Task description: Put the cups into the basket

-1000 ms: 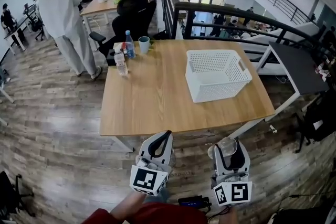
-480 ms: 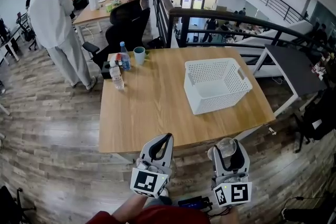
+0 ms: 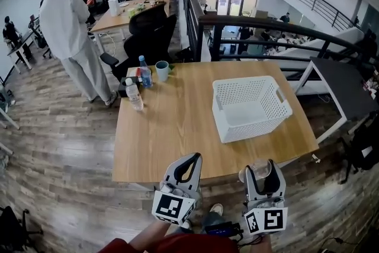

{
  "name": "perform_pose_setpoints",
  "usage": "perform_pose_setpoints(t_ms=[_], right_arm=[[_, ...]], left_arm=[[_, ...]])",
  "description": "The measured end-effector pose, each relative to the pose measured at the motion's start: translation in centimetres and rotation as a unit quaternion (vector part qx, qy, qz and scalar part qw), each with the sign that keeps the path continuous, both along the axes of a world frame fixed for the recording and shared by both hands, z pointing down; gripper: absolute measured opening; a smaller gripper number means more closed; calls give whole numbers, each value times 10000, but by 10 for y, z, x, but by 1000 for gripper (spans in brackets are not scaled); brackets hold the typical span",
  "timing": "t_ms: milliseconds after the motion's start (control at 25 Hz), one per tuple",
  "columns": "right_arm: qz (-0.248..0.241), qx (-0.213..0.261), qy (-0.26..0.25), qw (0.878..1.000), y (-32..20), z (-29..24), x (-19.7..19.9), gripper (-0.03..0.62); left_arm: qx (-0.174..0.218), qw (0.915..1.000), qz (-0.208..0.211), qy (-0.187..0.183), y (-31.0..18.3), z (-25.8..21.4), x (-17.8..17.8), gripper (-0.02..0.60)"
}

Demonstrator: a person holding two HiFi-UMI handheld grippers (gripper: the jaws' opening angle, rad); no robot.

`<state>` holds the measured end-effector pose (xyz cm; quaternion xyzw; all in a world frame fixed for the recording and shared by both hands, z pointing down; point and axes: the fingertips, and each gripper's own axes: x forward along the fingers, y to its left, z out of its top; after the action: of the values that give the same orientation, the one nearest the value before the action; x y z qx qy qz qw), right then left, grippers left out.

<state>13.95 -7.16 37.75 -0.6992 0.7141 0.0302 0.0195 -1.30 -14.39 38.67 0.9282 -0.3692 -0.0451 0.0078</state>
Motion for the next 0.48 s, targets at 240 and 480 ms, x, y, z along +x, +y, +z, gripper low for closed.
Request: perform_pose_setpoints(t_ms=[240,480], right_arm=[[-48,15,-35,10000,-21,-3,40,278],[-92,23,-51,9999,-36,-3,86,278]], left_arm=[[-10,10000,8,-24,-21,-4,42,6],[50,10000,36,-58,-35,-9,90,6]])
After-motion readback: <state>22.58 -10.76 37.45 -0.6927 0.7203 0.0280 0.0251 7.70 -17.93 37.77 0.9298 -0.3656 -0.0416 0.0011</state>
